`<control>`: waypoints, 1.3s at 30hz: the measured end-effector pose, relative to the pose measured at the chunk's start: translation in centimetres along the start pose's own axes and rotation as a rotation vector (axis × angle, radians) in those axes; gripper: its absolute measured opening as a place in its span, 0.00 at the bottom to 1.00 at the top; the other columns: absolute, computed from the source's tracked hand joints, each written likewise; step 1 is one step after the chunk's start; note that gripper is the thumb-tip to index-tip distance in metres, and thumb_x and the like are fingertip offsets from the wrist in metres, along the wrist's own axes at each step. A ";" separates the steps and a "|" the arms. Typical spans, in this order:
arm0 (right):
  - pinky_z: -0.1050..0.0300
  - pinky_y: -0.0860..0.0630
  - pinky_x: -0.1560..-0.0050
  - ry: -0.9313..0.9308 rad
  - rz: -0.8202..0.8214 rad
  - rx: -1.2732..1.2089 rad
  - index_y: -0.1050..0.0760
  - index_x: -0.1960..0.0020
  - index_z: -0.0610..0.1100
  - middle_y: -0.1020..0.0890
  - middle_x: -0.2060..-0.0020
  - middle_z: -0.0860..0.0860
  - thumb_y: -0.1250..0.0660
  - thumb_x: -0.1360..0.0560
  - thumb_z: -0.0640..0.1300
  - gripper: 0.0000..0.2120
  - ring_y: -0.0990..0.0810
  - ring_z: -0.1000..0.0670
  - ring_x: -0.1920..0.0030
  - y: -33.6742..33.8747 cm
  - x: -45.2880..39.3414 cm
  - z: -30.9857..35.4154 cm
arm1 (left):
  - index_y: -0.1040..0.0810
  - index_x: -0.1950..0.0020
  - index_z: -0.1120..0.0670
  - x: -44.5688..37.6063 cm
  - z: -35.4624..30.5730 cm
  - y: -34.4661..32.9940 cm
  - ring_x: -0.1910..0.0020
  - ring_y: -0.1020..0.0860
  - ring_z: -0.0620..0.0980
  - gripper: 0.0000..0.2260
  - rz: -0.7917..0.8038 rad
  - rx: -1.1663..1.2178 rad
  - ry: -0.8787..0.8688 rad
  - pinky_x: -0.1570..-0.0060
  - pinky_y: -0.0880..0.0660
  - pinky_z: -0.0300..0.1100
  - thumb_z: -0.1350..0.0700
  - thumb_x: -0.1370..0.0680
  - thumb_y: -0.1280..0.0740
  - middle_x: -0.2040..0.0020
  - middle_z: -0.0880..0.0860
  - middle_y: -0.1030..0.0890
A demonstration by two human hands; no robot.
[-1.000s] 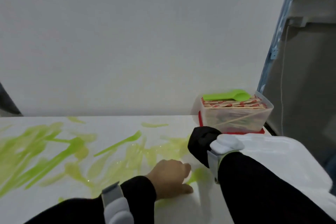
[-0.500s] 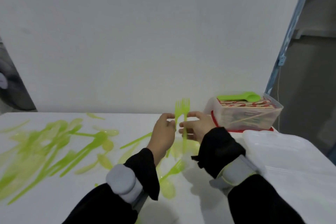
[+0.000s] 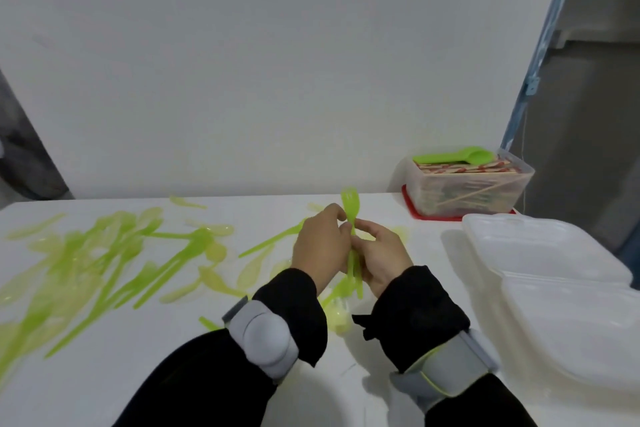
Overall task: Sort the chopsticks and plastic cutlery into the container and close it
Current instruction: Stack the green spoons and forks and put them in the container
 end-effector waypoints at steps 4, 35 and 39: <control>0.59 0.37 0.73 0.006 -0.173 0.229 0.32 0.36 0.44 0.24 0.66 0.46 0.45 0.25 0.29 0.21 0.32 0.50 0.72 2.2 -0.7 -0.6 | 0.25 0.54 0.52 -0.5 0.9 0.5 0.53 0.23 0.54 0.04 0.171 -0.310 -0.065 0.54 0.26 0.44 0.54 0.23 0.39 0.53 0.52 0.21; 0.55 0.29 0.69 -0.195 -0.005 0.094 0.28 0.51 0.49 0.31 0.67 0.46 0.50 0.25 0.28 0.19 0.29 0.46 0.71 -3.0 -4.3 -3.5 | 0.27 0.36 0.53 -7.4 11.0 2.7 0.39 0.28 0.56 0.16 0.205 -0.615 0.092 0.41 0.30 0.46 0.61 0.22 0.42 0.38 0.55 0.26; 0.62 0.37 0.74 -0.200 0.001 0.064 0.28 0.42 0.42 0.32 0.68 0.46 0.51 0.26 0.28 0.20 0.34 0.49 0.75 -4.0 -4.5 -4.1 | 0.27 0.36 0.54 -7.4 13.4 2.6 0.40 0.26 0.54 0.15 0.242 -0.589 0.093 0.42 0.30 0.44 0.62 0.22 0.42 0.40 0.54 0.24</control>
Point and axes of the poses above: each hand's wrist, its own x-axis away from the middle knuckle, its own y-axis out of the back of the hand, z = x × y, the point moved 3 cm from there along -x, towards the middle knuckle
